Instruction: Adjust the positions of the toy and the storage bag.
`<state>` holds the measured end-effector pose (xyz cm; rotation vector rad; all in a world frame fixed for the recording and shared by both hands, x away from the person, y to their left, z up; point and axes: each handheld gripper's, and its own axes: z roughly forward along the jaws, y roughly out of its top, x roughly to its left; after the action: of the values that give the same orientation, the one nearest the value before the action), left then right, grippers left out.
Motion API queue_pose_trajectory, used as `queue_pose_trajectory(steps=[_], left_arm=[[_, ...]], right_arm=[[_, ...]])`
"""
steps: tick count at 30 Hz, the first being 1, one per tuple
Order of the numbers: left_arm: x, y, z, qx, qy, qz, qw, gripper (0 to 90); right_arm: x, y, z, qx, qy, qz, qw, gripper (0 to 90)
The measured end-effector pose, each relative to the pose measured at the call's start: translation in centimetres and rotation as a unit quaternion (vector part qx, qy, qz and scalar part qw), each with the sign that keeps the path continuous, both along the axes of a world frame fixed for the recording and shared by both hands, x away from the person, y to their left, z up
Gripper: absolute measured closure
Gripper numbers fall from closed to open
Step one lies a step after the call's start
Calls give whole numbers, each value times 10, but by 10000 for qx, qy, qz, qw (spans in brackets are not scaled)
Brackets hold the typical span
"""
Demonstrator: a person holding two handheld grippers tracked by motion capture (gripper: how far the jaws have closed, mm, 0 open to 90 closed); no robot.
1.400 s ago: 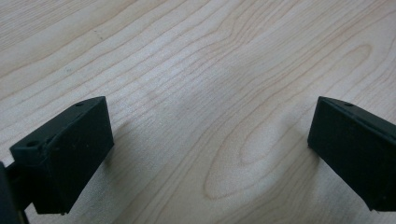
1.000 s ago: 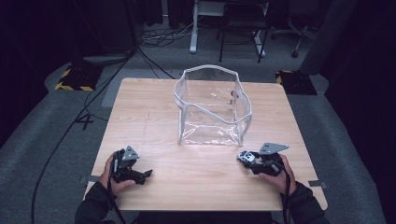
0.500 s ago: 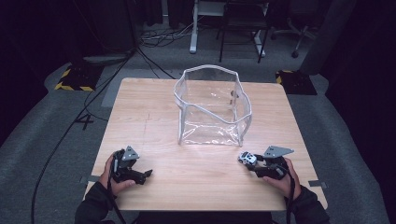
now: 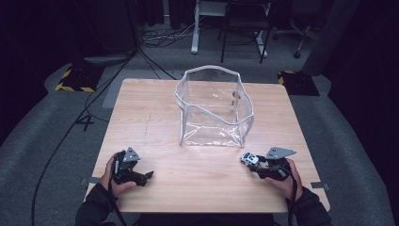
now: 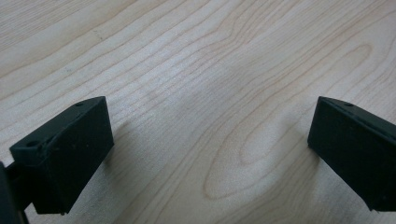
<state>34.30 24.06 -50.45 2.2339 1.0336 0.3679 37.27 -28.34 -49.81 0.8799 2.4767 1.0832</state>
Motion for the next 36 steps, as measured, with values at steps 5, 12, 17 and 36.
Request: queue_pose_trajectory(steps=[5, 12, 17, 36], left_arm=[[0, 0, 0, 9, -2, -3, 10000, 2], [0, 0, 0, 6, -2, -4, 10000, 2], [0, 0, 0, 1, -2, -1, 10000, 2], [-2, 0, -1, -44, 34, 39, 10000, 6]], right_arm=[[0, -3, 3, 68, -107, -98, 9999, 486], [1, -10, 6, 340, -150, -242, 9990, 486], [3, -13, 9, 424, -238, -310, 9983, 486], [3, -22, 34, 526, -634, -598, 9948, 486]])
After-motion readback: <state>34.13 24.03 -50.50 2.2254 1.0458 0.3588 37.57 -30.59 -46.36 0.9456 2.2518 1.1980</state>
